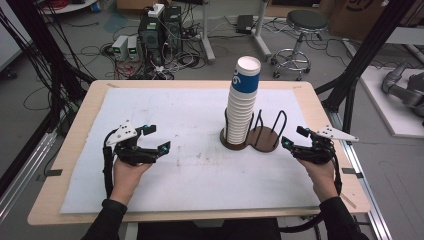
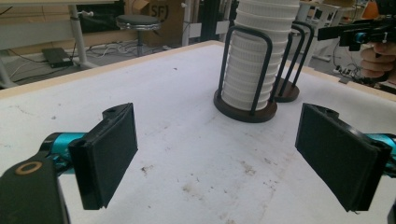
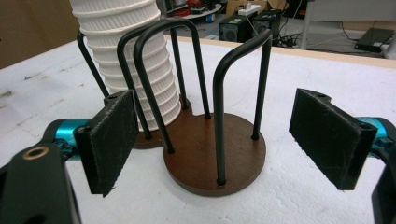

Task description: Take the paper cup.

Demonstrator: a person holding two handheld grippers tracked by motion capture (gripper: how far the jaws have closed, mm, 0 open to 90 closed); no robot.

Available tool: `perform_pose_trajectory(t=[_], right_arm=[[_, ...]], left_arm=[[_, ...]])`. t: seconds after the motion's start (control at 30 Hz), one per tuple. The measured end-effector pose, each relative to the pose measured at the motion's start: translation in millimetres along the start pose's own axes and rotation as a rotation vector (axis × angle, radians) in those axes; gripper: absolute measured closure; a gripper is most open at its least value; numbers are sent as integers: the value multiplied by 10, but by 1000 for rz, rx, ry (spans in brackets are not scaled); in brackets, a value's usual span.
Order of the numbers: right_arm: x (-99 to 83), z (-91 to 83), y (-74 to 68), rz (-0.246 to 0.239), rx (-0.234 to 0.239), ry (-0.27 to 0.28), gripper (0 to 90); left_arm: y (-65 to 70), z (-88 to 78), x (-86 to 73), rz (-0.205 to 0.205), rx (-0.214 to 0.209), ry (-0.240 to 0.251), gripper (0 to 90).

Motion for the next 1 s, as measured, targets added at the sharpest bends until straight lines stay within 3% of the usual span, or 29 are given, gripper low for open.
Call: perform_pose_trajectory(t=[0.13,0.27,0.47,0.6,0.7,0.77,0.8,1.0], right_arm=[[6,-2,6,2,-2,6,160],[28,-40,-17,-13,8,18,160],[59,-72,-29,-20,10,36,160],[123,-76,-107,-19,51,49,161],[190,-53,-190,-3,111,61,160],[203,-52,-227,-11,127,53,160],[225,-52,-285,-38,136,58,159],[339,-45,-405,-47,155,84,158]], left_arm=[[-17,-15,-9,-5,-2,4,128],[-7,-35,23,7,-5,47,128],[0,-46,26,13,-8,43,127],[-4,-31,6,-7,-12,35,101],[5,-28,4,-6,-14,29,68],[13,-32,6,-2,-17,31,68],[20,-32,9,-1,-14,35,68],[24,-43,8,-5,-15,29,68]])
Point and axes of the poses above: each handheld gripper's, and its own axes: z roughly forward along the jaws, x roughly out of its top, y roughly to its right, the point moved 4 cm from there along z, roughly forward along the jaws, and after that the axes turned 14 degrees about -x, right-handed, at the moved point
